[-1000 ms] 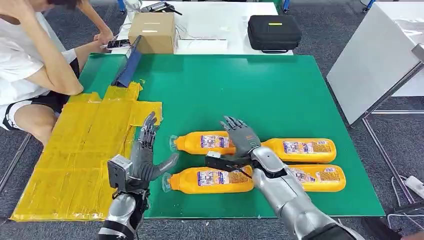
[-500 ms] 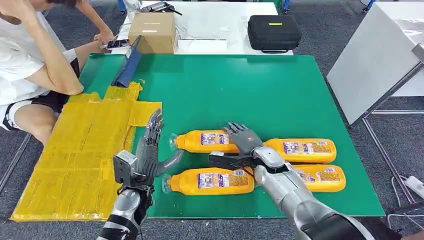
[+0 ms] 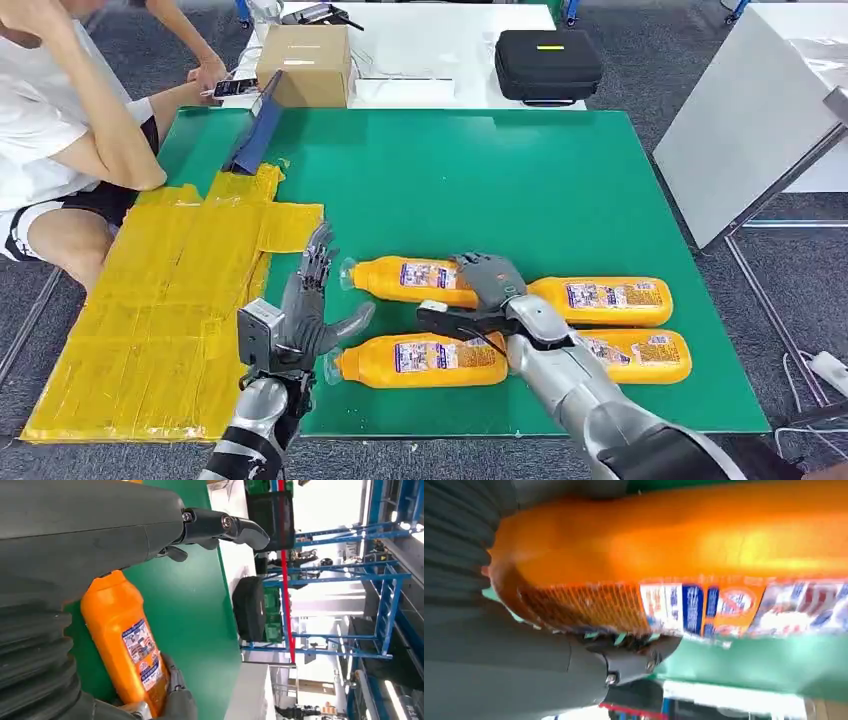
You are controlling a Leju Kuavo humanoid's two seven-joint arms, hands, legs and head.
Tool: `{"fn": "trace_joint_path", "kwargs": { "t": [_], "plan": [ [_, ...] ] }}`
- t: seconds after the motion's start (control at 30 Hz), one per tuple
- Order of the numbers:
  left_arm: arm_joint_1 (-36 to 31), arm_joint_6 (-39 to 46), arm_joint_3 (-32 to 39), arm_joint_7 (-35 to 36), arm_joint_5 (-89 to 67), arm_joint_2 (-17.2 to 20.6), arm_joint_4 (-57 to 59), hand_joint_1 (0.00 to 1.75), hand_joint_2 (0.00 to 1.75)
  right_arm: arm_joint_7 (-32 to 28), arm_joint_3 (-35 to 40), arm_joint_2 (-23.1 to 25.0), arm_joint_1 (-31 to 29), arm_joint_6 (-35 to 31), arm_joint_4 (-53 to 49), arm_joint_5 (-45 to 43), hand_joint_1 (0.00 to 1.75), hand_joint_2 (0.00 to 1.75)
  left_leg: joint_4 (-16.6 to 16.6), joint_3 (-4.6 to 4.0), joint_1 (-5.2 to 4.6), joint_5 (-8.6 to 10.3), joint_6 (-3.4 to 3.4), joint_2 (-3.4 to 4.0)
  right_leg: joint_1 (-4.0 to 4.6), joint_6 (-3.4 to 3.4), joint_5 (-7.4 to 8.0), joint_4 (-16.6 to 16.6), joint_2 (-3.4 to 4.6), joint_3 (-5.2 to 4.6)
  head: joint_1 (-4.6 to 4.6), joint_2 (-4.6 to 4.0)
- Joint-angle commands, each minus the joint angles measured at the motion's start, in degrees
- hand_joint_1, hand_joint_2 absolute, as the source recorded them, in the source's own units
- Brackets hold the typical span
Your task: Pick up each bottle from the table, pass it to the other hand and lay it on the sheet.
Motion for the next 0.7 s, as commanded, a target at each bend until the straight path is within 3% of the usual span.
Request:
{"fn": "trace_joint_path", "kwargs": {
  "t": [0.03,0.3,0.47,0.7],
  "plan": [
    [-1.8,1.1,-1.3,0.4,-0.5,0.5,2.4,0.00,1.75,-4.8,-9.3,1.9,3.3,-12.9,-6.3,-6.0,1.75,1.75,0.1,0.36,0.10,-0.24,-0.23,-0.14,0.05,-0.14,-0.21,0.1,0.06,0.39,0.02,0.02],
    [-2.3,1.9,-2.6,0.5,-1.4,0.7,2.2,0.00,1.75,-10.9,-17.3,3.1,9.2,-18.4,-19.2,-13.9,1.75,1.75,0.0,0.13,0.06,-0.09,-0.14,-0.18,0.02,-0.08,-0.11,0.0,-0.04,0.17,0.00,0.00],
    [-2.0,2.1,-2.7,0.6,-1.5,1.0,1.5,0.00,1.75,-13.6,-20.1,3.7,11.6,-16.3,-23.3,-18.9,1.75,1.75,0.0,0.14,0.06,-0.10,-0.15,-0.16,0.02,-0.09,-0.11,0.0,-0.02,0.17,0.00,0.00],
    [-2.0,2.1,-2.7,0.6,-1.5,1.0,1.5,0.00,1.75,-13.7,-20.1,3.7,11.8,-16.3,-23.4,-18.9,1.75,1.75,0.1,0.28,0.09,-0.18,-0.21,-0.16,0.04,-0.13,-0.17,0.0,0.03,0.32,0.00,0.00]
  ]
}}
